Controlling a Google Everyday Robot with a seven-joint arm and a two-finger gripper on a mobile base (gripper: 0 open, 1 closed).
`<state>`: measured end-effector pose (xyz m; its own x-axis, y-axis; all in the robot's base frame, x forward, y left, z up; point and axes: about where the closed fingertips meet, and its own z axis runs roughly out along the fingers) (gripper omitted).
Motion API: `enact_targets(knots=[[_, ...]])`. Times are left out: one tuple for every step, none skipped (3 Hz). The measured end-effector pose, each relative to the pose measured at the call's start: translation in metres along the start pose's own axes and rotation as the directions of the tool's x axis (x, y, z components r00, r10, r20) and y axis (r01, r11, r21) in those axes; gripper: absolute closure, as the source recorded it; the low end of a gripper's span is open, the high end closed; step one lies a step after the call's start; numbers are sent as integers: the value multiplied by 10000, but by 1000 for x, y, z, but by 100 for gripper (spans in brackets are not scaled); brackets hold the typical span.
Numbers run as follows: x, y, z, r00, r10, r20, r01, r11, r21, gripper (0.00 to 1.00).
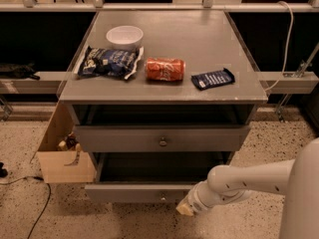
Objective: Close middle drawer
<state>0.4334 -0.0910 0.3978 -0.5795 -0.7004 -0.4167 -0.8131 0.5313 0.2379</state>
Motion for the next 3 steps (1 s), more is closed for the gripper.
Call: enact_targets(knots=[[1,-5,-2,9996,236,125,-237,9997,25,18],[-7,-27,-4,9971,670,371,-676,9976,161,0],[-7,-27,-4,9971,670,371,-676,9976,161,0]])
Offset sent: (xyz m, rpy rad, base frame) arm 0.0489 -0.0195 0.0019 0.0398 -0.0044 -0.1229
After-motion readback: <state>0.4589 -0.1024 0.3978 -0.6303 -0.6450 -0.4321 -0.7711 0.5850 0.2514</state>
